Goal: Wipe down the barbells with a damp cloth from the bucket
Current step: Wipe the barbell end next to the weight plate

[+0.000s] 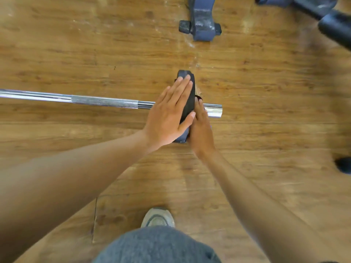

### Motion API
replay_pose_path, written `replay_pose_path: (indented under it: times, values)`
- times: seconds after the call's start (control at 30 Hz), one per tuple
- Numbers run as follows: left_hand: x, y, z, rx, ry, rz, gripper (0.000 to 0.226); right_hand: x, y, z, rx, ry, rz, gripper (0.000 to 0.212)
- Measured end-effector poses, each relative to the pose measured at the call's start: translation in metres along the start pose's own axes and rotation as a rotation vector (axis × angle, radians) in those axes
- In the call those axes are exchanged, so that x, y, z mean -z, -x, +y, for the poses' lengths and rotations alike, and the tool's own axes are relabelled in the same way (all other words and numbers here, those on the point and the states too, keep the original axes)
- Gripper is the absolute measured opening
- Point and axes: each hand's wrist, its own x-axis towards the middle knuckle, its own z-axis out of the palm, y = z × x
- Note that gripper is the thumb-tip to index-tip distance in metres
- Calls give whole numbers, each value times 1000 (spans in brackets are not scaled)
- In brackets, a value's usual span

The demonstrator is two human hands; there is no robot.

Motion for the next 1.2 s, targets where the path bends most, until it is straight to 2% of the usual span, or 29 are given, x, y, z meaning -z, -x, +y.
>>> replay_pose_path:
  times: [0.07,0.13,0.2,0.27,0.37,0.43,0.5,0.57,0.63,0.67,0.73,0.8,0.9,0.93,1.03,1.07,1.17,1.2]
  values:
    - [4,18,4,-54,-15,-7,69,7,20,9,54,45,4,75]
    - [7,35,4,-135,-31,-21,70,8,24,14,-24,68,83,84]
    - [7,52,4,-187,-36,-37,70,0,33,-9,-105,28,108,76]
    - [10,57,3,-171,-19,-10,67,-3,43,-18,-32,38,70,67]
    - [18,42,-3,-65,99,27,63,7,46,2,-27,72,99,86]
    - [18,38,-7,-115,128,-24,64,7,49,-6,-142,49,94,82]
    - [15,44,-9,-155,154,-53,67,8,53,-20,-67,54,36,79]
    - [14,53,-10,-167,153,-43,70,14,54,-14,-19,123,34,85]
    - [16,61,-11,-202,128,-49,72,18,53,-7,-161,154,76,90]
    - [16,63,-10,-219,125,-56,73,18,56,-12,-183,156,64,85]
    - [18,69,-7,-246,137,-63,74,14,67,-24,-50,126,-6,70]
    - [19,78,-7,-263,146,-61,72,17,73,-21,15,152,-39,71]
    - [22,89,-7,-288,170,-52,68,19,76,-13,-232,211,60,88]
    - [23,88,-6,-285,196,-51,68,16,79,-23,-246,202,54,85]
    - [27,80,-5,-303,251,-73,67,16,89,-40,-92,123,-60,79]
    - [27,77,-6,-313,260,-83,67,21,88,-34,-99,143,-52,82]
    - [27,79,-6,-339,283,-94,70,27,89,-22,-302,210,24,94]
    - [27,81,-7,-349,278,-94,71,24,92,-27,-268,191,5,90]
